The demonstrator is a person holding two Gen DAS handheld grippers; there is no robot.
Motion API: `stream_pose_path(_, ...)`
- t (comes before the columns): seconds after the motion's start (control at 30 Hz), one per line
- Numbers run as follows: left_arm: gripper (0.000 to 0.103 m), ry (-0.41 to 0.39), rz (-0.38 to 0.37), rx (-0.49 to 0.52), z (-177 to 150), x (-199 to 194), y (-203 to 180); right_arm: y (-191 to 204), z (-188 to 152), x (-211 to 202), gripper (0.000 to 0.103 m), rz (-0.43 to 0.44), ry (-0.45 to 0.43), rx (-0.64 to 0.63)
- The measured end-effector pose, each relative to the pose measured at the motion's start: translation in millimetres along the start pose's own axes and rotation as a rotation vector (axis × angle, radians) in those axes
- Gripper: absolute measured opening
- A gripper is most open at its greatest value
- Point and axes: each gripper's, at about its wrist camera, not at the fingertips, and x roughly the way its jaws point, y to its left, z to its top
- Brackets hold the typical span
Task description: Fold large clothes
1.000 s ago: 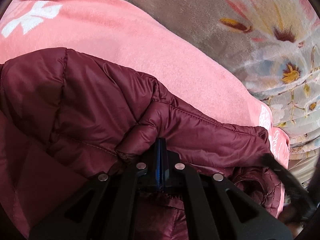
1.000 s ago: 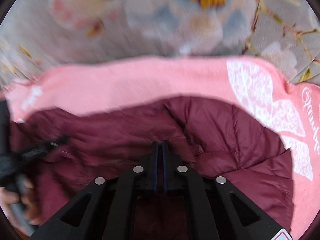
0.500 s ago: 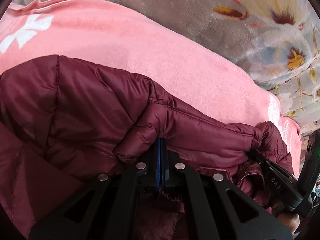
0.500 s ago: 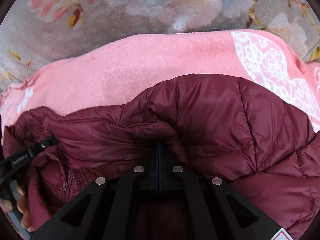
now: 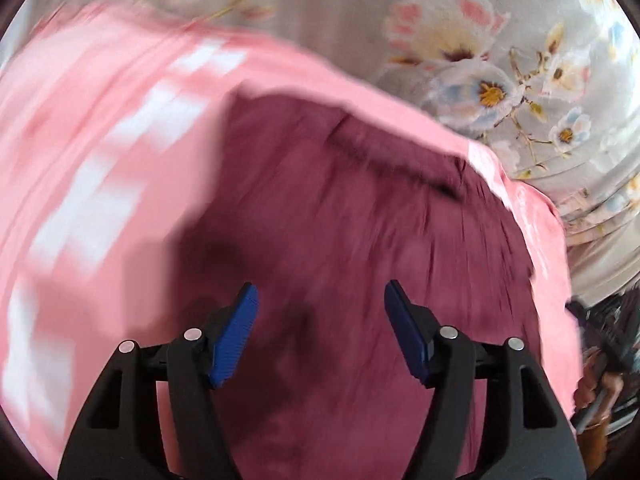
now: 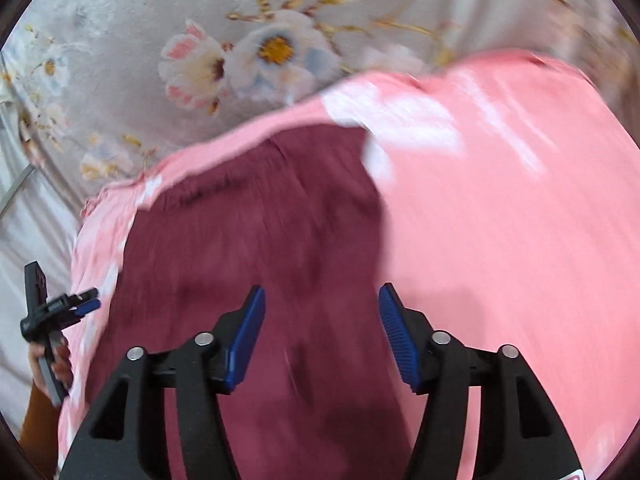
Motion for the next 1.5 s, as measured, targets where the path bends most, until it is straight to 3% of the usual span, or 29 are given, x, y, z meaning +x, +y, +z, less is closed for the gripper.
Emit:
stream_pose_path(0.13, 0.065, 0.043, -0.038, -0.170, -76, -50, 56, -33, -77, -42, 0.062, -0.032, 0.048, 0.072)
stream_pose_path(0.2, 0.065, 0.062, -0.059, -0.231, -111, -64, 71, -41, -106, -54, 0.064, 0.010, 0.049, 0.119)
stream_pose_path(0.33, 0.065, 0.057, -0.145, -0.249, -150, -80, 66, -40, -128, -53, 0.067, 0.081, 0.034, 0.187)
stream_pose_path(0.47, 0.064, 0.034, -0.198, -0.266, -155, -76, 50, -32, -130, -36, 0.067, 0.133, 0.023, 0.215)
stream_pose_path(0.53, 0.058, 0.030, -0.197, -0.284, -158, -73, 50, -29, -129, -26, 0.067, 0.122, 0.012, 0.230)
stream_pose_path(0.6, 0.037, 0.024, -0.191, -0.302, -161, -70, 50, -31, -128, -19, 0.068, 0.127, -0.010, 0.270)
stream_pose_path(0.63, 0.034, 0.020, -0.180, -0.316, -163, -70, 51, -32, -127, -17, 0.067, 0.132, -0.026, 0.290)
stream_pose_path(0.67, 0.031, 0.018, -0.187, -0.328, -164, -69, 52, -33, -126, -15, 0.056, 0.135, -0.037, 0.310)
stream_pose_path(0.73, 0.019, 0.001, -0.197, -0.350, -166, -74, 54, -34, -125, -14, 0.022, 0.139, -0.042, 0.333)
stream_pose_path(0.77, 0.012, -0.013, -0.191, -0.348, -166, -79, 52, -35, -125, -14, 0.011, 0.166, -0.034, 0.358)
stream_pose_path(0.8, 0.009, -0.021, -0.197, -0.346, -167, -84, 51, -37, -127, -17, 0.007, 0.186, -0.042, 0.379)
stream_pose_path(0.9, 0.006, -0.058, -0.218, -0.320, -169, -107, 42, -27, -129, -46, 0.004, 0.200, -0.105, 0.342)
stream_pose_path(1.03, 0.006, -0.102, -0.272, -0.279, -184, -156, 26, -3, -147, -118, 0.004, 0.213, -0.198, 0.220)
stream_pose_path(1.13, 0.005, -0.145, -0.305, -0.235, -208, -209, 15, 9, -166, -178, 0.004, 0.212, -0.273, 0.148)
stream_pose_path(1.23, 0.005, -0.220, -0.368, -0.217, -238, -277, 7, 20, -187, -256, 0.004, 0.222, -0.391, 0.084)
stream_pose_path(1.33, 0.005, -0.323, -0.380, -0.165, -259, -349, -11, 33, -194, -317, 0.004, 0.250, -0.518, 0.035)
stream_pose_path(1.4, 0.005, -0.394, -0.381, -0.103, -261, -385, -30, 46, -187, -340, 0.004, 0.248, -0.594, 0.005)
stream_pose_path(1.5, 0.005, -0.466, -0.343, -0.014, -252, -403, -54, 51, -164, -335, 0.004, 0.255, -0.622, 0.010)
